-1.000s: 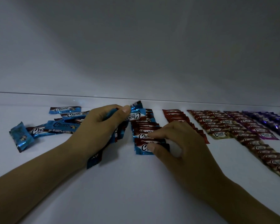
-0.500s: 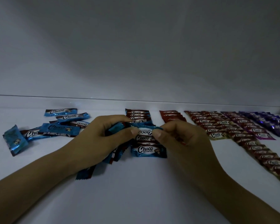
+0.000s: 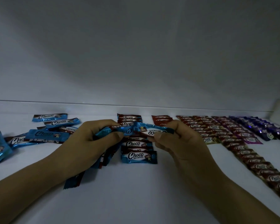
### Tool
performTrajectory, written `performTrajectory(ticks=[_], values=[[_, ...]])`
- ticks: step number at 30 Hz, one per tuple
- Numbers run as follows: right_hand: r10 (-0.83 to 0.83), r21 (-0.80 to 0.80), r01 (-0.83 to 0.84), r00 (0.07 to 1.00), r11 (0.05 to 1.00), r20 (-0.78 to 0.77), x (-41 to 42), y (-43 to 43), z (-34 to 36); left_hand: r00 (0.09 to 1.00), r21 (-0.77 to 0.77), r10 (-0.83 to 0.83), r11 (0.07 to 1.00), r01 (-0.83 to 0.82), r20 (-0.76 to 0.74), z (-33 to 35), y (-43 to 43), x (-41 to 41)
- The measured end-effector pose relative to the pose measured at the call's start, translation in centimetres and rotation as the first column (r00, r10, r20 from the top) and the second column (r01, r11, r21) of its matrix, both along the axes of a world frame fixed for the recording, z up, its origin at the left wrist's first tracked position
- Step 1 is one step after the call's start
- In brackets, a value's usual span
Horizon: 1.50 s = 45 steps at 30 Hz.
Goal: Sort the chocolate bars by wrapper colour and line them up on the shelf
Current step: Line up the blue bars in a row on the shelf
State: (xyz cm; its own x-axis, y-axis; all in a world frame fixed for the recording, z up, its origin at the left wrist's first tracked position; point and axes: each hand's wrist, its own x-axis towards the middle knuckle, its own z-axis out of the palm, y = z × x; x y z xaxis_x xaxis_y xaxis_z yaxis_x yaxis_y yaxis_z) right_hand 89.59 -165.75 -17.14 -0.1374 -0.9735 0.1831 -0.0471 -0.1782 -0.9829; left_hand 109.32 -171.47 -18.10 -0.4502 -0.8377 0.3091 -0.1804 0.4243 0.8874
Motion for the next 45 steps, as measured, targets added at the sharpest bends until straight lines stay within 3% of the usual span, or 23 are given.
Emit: performTrajectory(ticks=[6,10,14,17,20,32,35,38,39,45], values=[[0.022,0.033,-0.023,1.000,0.999,0.017,-0.5,0.4,0.1,0.999,0.031,0.000,1.000,0.001,-0.039,0.3,0.1,-0.3],[0.049,-0.084,-0.072,0.967,0.994,-0.248,-0.5,1.2,0.4,0.999,0.048,-0.011,0.999,0.013,-0.046,0.4,0.3,-0.5],[0.089,-0.087,-0.188,0.762,0.978,-0.642,-0.6,1.6,-0.1,0.996,0.087,0.000,0.996,0.007,-0.085,0.4,0.4,-0.4],[0.081,-0.035,-0.154,0.684,0.987,-0.725,-0.6,1.5,-0.4,0.993,0.098,0.053,0.994,-0.043,-0.101,0.3,0.2,-0.4],[0.011,-0.082,-0.144,0.552,0.986,-0.834,-0.5,1.1,-0.5,0.986,0.126,0.107,0.988,-0.091,-0.130,0.2,0.0,-0.4],[-0.190,-0.265,-0.134,0.412,0.955,-0.891,0.2,0.3,-1.4,0.993,0.138,0.083,0.988,-0.070,-0.089,0.3,0.3,-0.5],[-0.188,-0.257,-0.076,0.492,0.964,-0.850,0.4,0.8,-1.6,0.994,0.142,0.049,0.989,-0.036,-0.093,0.4,0.4,-0.4],[-0.141,-0.223,-0.008,0.754,0.975,-0.641,0.7,1.0,-1.0,0.992,0.158,-0.029,0.986,0.049,-0.127,0.7,0.8,-0.2],[-0.117,-0.218,-0.016,0.803,0.976,-0.584,0.8,1.0,-0.8,0.989,0.161,-0.060,0.984,0.081,-0.132,0.9,0.9,-0.2],[-0.058,-0.214,-0.056,0.868,0.975,-0.492,1.2,0.8,0.0,0.974,0.067,-0.219,0.973,0.223,-0.063,1.1,1.6,-0.9]])
